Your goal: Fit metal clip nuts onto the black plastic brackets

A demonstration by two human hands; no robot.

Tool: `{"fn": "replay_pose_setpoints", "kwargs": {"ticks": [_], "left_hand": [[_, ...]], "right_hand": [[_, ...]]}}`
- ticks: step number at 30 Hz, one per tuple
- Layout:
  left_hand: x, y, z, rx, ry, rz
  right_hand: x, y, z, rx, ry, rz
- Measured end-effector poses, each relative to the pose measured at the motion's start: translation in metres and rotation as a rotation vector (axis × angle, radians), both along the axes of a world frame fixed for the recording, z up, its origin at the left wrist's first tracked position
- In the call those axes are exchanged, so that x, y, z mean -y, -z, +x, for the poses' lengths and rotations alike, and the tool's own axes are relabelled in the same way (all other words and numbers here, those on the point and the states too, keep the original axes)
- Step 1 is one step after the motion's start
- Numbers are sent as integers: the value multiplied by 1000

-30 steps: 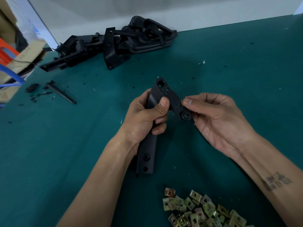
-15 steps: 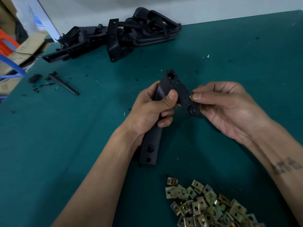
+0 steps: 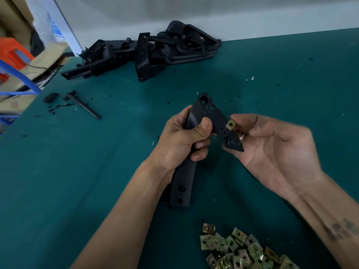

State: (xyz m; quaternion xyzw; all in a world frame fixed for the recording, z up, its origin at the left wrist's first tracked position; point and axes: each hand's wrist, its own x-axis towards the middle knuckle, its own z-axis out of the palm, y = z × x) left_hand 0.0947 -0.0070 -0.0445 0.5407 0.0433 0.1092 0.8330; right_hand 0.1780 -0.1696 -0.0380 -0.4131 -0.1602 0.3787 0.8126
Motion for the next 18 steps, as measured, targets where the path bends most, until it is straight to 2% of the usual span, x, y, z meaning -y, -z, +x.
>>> {"fn": "replay_pose_setpoints", "kwargs": {"ticks": [2, 5, 10, 15, 18], "left_hand": [[0, 0, 1, 5, -29, -21], [0, -1, 4, -4, -68, -31], [-2, 0, 3, -6, -54, -13], [0, 1, 3, -34, 5, 6], [1, 1, 3, -35, 30, -3]], "right_hand": [[0, 1, 1, 46, -20, 6], [-3, 6, 2, 231, 49, -44], [-2, 11, 5, 652, 141, -245], [3, 9, 3, 1197, 230, -495], [3, 5, 2, 1369, 316, -561]]}}
